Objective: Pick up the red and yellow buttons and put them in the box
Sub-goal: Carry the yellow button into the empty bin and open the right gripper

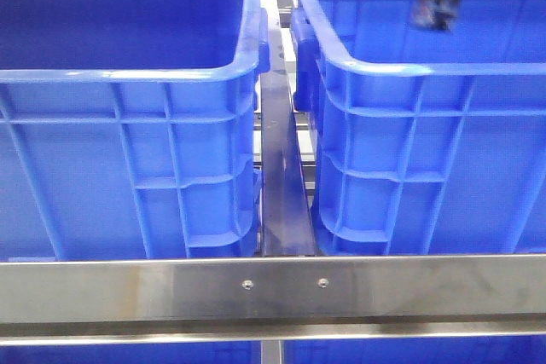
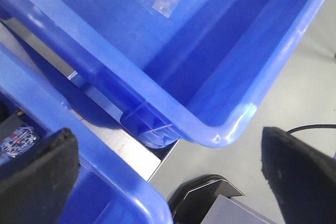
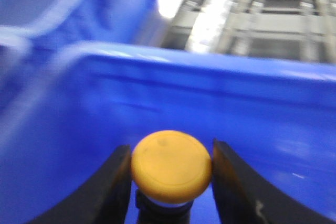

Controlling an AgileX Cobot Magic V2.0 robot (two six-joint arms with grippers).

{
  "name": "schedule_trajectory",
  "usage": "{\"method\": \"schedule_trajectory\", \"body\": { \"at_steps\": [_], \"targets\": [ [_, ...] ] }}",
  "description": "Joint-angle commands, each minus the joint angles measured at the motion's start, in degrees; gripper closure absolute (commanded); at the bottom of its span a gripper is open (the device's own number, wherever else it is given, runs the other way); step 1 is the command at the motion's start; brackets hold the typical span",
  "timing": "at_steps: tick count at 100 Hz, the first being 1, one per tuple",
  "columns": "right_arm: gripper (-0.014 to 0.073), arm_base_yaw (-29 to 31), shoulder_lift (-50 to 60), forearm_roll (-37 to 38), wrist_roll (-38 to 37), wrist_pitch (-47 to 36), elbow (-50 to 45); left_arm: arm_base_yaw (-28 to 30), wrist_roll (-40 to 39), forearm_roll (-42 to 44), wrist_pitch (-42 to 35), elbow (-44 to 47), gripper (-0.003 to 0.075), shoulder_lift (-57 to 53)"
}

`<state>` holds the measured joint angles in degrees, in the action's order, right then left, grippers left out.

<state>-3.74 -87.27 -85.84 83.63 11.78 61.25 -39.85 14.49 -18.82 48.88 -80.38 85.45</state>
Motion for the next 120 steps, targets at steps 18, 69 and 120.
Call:
{"method": "schedule_trajectory", "body": {
  "at_steps": [18,69,120],
  "targets": [
    [0.0298,0.07,-6.82,-1.86,3.37,-3.6,6.75,-0.37,-0.1,-1.3,-2.28,-1.6,0.0061,-2.03],
    [0.0298,0.07,-16.09,-1.86,3.79,-6.25,12.23,-0.37,-0.1,-1.3,-2.71,-1.6,0.0061,-2.03],
    [0.0204,0.07,-16.17,-1.86,3.79,-5.84,12.23,-0.37,-0.1,-1.3,-2.71,-1.6,0.0061,-2.03]
  ]
}}
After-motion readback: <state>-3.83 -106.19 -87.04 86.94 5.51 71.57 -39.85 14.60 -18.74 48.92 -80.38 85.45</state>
